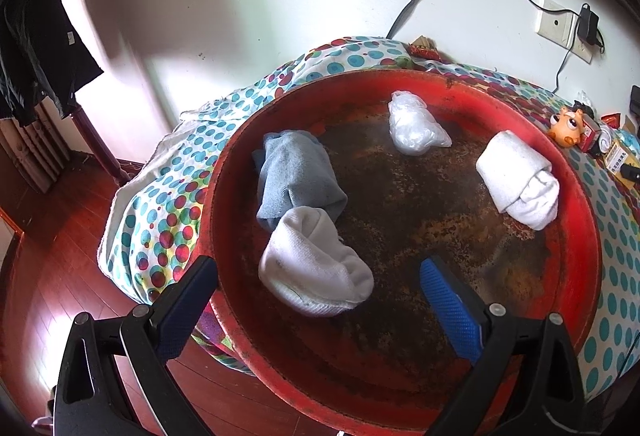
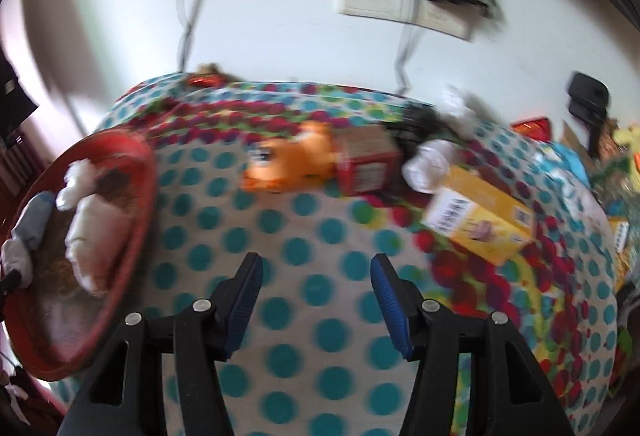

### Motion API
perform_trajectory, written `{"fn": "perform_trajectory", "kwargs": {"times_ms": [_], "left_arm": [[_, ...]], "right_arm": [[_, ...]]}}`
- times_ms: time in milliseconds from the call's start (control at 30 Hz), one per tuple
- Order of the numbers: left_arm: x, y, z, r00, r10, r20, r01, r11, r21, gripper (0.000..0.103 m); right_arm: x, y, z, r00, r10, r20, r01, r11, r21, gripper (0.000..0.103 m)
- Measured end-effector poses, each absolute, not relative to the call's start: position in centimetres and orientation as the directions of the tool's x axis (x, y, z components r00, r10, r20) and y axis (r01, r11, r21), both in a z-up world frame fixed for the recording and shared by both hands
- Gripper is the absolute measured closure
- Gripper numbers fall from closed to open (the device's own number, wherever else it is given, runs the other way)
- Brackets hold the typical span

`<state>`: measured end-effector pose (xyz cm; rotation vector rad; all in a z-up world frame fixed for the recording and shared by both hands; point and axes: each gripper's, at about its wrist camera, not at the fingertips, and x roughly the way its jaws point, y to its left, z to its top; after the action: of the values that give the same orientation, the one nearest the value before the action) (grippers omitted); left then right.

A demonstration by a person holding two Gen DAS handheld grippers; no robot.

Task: Organize objects
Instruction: 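Move the right gripper to the tall yellow box and grasp it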

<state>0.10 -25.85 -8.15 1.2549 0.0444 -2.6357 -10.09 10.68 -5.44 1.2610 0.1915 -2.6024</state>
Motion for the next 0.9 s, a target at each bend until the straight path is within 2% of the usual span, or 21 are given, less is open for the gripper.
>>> {"fn": "perform_trajectory", "kwargs": {"times_ms": [133, 333, 667, 800, 900], "left_arm": [[0.1, -25.7, -8.2, -0.608, -0.188, -0.771, 0.206, -0.976, 0.075, 0.002], [0.1, -25.2, -8.1, -0.611, -0.174, -0.772, 0.191, -0.979, 0.07, 0.001], [0.1, -22.2, -8.0, -0.633, -0.177, -0.754, 0.103, -0.984, 0.144, 0.001], [0.2, -21.4, -7.3, -0.635, -0.155, -0.757, 0.081, -0.988, 0.134, 0.001], [0.2, -21.2, -6.5, -0.633, -0.152, -0.759, 0.088, -0.988, 0.124, 0.001]], "right_arm": [[-12.1, 15.3, -5.2, -0.622, -0.111, -0.775, 0.242, -0.969, -0.056, 0.045], [-15.1, 20.2, -4.6, -0.624, -0.078, -0.778, 0.3, -0.943, -0.146, 0.045], [-18.9, 21.7, -5.4, -0.549, -0.181, -0.816, 0.438, -0.894, -0.096, 0.042], [-18.9, 21.1, -5.6, -0.532, -0.194, -0.824, 0.503, -0.855, -0.123, 0.04], [-18.6, 21.2, -5.5, -0.509, -0.236, -0.828, 0.536, -0.839, -0.091, 0.035]]}}
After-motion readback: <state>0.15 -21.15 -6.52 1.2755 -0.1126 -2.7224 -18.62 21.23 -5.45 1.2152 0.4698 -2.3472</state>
